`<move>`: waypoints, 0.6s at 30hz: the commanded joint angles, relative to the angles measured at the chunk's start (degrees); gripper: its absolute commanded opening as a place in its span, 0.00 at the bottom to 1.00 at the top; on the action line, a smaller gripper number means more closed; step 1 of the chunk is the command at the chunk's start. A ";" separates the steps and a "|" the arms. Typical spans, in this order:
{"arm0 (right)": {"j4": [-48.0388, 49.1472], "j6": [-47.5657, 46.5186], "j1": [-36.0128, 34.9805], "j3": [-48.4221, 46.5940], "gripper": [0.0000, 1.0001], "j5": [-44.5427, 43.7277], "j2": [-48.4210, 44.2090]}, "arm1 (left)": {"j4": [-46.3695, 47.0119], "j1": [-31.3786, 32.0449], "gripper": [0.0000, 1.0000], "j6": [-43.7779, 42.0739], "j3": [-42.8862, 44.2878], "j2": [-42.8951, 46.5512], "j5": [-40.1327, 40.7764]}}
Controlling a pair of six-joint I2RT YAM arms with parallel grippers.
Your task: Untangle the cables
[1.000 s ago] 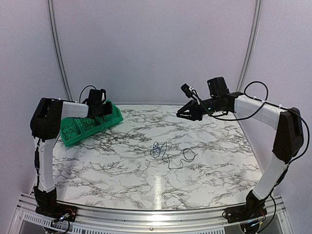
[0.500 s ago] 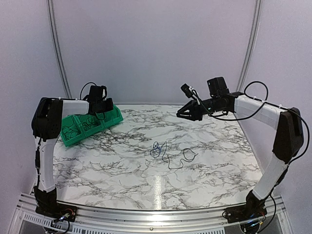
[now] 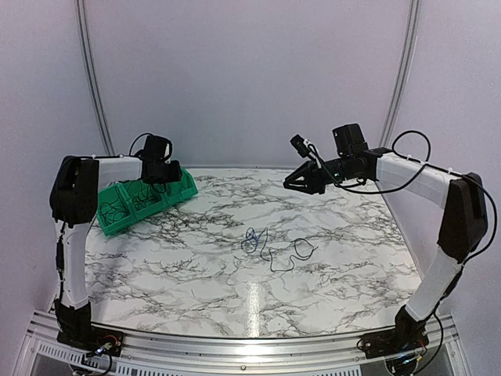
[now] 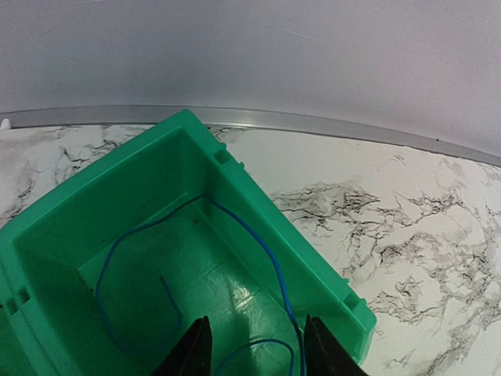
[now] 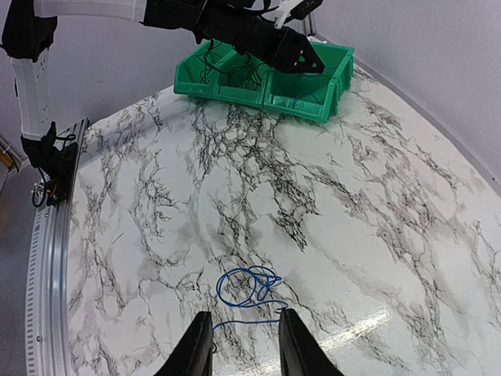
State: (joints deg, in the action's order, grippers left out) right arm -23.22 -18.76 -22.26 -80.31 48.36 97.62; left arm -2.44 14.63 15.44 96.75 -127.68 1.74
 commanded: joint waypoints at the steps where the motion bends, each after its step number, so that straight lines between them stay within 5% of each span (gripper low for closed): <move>1: -0.51 -0.49 0.11 -1.86 0.30 0.40 -0.13 | -5.91 -0.22 0.46 -1.54 -0.21 8.02 3.54; 6: -0.32 -0.48 0.16 -1.78 0.30 0.38 -0.39 | -12.04 -0.22 0.55 -4.04 0.05 12.72 7.38; 12: 0.00 -0.48 0.12 -1.47 0.30 0.50 0.22 | -12.30 0.56 0.54 -3.09 -5.89 20.04 4.24; 18: 0.49 -0.66 0.11 -0.95 0.30 0.17 1.73 | -6.42 10.14 0.50 -8.08 -16.84 31.39 3.47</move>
State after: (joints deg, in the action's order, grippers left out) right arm -23.20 -18.76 -22.26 -80.31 48.36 97.67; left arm -11.60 17.56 11.66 85.25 -103.09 6.46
